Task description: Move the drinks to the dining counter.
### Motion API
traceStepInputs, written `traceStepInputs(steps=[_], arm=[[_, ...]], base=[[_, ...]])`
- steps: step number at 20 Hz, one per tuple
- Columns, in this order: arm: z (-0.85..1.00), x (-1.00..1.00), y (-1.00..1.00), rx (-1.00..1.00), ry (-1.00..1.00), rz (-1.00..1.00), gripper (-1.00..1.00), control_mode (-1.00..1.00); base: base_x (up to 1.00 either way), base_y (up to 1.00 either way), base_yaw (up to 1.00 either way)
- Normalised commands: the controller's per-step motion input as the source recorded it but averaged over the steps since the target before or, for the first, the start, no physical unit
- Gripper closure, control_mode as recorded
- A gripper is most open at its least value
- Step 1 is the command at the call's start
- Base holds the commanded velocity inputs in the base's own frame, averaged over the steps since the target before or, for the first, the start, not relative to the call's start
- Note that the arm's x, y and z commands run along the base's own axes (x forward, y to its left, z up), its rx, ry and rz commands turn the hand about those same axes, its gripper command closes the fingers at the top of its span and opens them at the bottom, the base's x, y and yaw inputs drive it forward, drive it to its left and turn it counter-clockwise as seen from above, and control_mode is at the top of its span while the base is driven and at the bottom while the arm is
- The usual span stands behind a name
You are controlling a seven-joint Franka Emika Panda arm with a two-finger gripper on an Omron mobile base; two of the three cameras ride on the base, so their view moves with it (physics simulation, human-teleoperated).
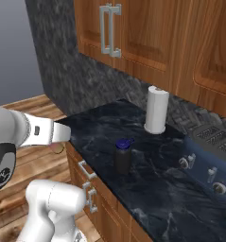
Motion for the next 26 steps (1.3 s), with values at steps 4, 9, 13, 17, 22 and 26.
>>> traceStepInputs(steps=[4,9,13,17,22,26], arm=[[0.0,0.0,0.0,0.0,0.0,0.0,1.0,1.0],[0.0,0.0,0.0,0.0,0.0,0.0,1.0,1.0],[0.0,0.0,0.0,0.0,0.0,0.0,1.0,1.0],[0.0,0.0,0.0,0.0,0.0,0.0,1.0,1.0],[0.0,0.0,0.0,0.0,0.0,0.0,1.0,1.0],[0.0,0.0,0.0,0.0,0.0,0.0,1.0,1.0]], base=[[0.0,0.09,0.74],[0.0,0.17,0.77],[0.0,0.24,0.84],[0.0,0.28,0.91],[0.0,0.29,0.96],[0.0,0.3,0.96]])
